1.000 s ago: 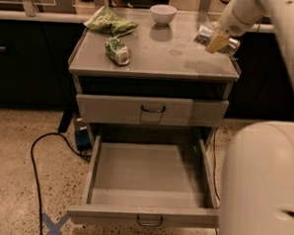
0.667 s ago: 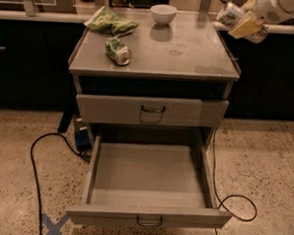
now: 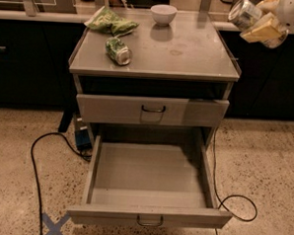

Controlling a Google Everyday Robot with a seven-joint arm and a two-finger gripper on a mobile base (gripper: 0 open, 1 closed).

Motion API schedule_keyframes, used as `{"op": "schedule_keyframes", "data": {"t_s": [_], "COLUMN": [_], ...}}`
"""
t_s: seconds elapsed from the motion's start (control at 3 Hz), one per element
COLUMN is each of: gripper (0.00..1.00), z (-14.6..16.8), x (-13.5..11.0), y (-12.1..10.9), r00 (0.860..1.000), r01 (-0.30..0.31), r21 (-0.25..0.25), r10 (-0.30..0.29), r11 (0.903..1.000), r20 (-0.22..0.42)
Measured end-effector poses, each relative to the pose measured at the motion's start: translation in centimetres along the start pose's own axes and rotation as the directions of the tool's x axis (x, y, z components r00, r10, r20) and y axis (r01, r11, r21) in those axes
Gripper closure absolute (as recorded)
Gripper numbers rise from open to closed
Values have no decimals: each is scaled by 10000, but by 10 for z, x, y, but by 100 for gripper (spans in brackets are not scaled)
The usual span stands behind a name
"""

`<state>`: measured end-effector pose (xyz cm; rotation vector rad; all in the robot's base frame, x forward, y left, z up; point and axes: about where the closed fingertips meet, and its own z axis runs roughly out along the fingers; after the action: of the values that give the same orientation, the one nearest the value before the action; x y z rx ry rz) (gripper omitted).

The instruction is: Place redbull can into middle drawer

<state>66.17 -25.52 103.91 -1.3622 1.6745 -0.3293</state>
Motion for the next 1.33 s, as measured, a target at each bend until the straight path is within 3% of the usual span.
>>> {"op": "schedule_keyframes", "data": {"t_s": [0.33,0.67,1.0,1.33], "gripper": [100,100,100,100], "z": [5,5,11,16], "x": [1,-6,-25,-33], "y": [24,76,148,213], "r00": [9988,9903,9774,9727], "r01": [-407,-1009,-944,-587], "r21": [-199,-822,-2330,-3722], "r10": [413,1080,1345,1369], "r11": [9990,9915,9679,9263], "r20": [280,870,1631,1873]}}
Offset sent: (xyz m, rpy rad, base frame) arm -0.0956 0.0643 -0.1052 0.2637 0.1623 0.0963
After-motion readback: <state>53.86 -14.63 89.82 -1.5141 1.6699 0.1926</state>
